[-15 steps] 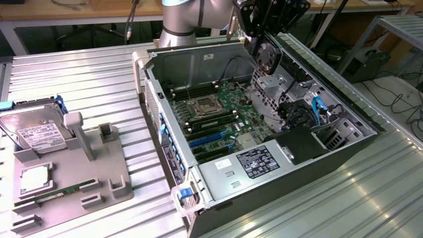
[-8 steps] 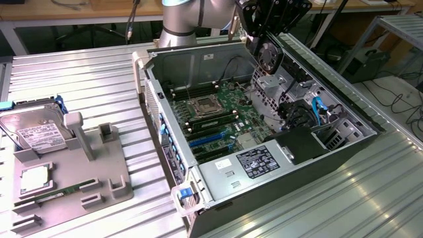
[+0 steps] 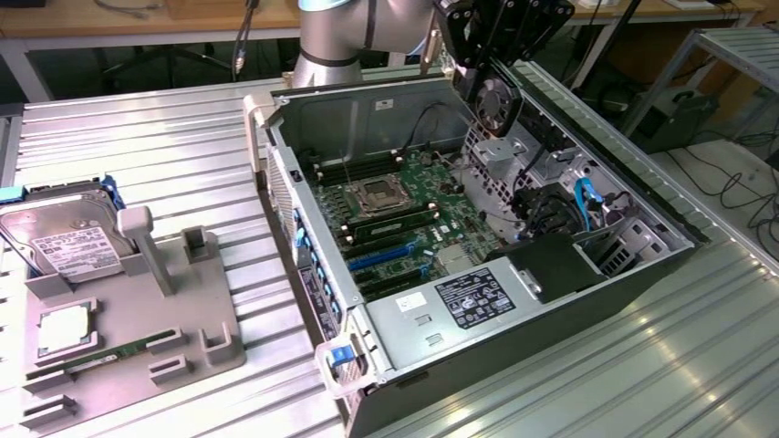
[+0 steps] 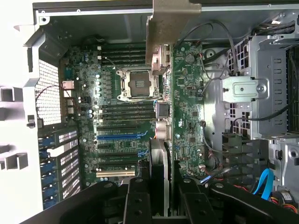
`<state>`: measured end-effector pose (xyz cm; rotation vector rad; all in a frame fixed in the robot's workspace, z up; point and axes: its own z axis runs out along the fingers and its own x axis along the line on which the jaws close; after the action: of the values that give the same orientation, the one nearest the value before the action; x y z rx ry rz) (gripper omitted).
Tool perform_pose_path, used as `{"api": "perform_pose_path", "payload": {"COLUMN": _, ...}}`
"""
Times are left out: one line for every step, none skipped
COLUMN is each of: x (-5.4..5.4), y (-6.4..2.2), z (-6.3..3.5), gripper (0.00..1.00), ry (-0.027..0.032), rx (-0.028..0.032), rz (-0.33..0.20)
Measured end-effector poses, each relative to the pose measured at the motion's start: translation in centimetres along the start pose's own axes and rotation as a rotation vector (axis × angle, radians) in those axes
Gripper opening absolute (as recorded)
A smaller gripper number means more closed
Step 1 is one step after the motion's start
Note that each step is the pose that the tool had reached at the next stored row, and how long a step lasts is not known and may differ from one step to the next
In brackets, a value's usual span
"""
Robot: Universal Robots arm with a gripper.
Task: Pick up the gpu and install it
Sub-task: 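Insert the gpu into the slot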
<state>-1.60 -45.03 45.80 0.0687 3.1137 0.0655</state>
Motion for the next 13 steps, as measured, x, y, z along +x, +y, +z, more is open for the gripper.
{"api": "perform_pose_path", "payload": {"x": 0.00, "y": 0.00, "z": 0.00, "gripper": 0.28, "ry": 0.0000, "rx": 0.0000, "rz": -0.001}}
{"api": "perform_pose_path", "payload": {"x": 0.00, "y": 0.00, "z": 0.00, "gripper": 0.28, "ry": 0.0000, "rx": 0.0000, "rz": -0.002}}
{"api": "perform_pose_path", "payload": {"x": 0.00, "y": 0.00, "z": 0.00, "gripper": 0.28, "ry": 0.0002, "rx": -0.0001, "rz": -0.005}}
{"api": "perform_pose_path", "payload": {"x": 0.01, "y": 0.00, "z": 0.00, "gripper": 0.28, "ry": 0.0003, "rx": -0.0002, "rz": -0.008}}
{"api": "perform_pose_path", "payload": {"x": 0.01, "y": 0.00, "z": 0.00, "gripper": 0.28, "ry": 0.0004, "rx": -0.0003, "rz": -0.010}}
{"api": "perform_pose_path", "payload": {"x": 0.02, "y": 0.00, "z": 0.00, "gripper": 0.28, "ry": 0.0005, "rx": -0.0003, "rz": -0.013}}
{"api": "perform_pose_path", "payload": {"x": 0.03, "y": 0.00, "z": 0.00, "gripper": 0.28, "ry": 0.0006, "rx": -0.0003, "rz": -0.015}}
{"api": "perform_pose_path", "payload": {"x": 0.03, "y": 0.00, "z": 0.00, "gripper": 0.28, "ry": 0.0007, "rx": -0.0004, "rz": -0.017}}
{"api": "perform_pose_path", "payload": {"x": 0.04, "y": 0.00, "z": 0.00, "gripper": 0.28, "ry": 0.0008, "rx": -0.0005, "rz": -0.019}}
{"api": "perform_pose_path", "payload": {"x": 0.04, "y": 0.00, "z": 0.00, "gripper": 0.28, "ry": 0.0009, "rx": -0.0006, "rz": -0.022}}
{"api": "perform_pose_path", "payload": {"x": 0.04, "y": 0.00, "z": 0.00, "gripper": 0.28, "ry": 0.0010, "rx": -0.0006, "rz": -0.024}}
{"api": "perform_pose_path", "payload": {"x": 0.04, "y": -0.01, "z": 0.00, "gripper": 0.28, "ry": 0.0011, "rx": -0.0007, "rz": -0.027}}
{"api": "perform_pose_path", "payload": {"x": 0.04, "y": -0.01, "z": 0.00, "gripper": 0.28, "ry": 0.0012, "rx": -0.0008, "rz": -0.029}}
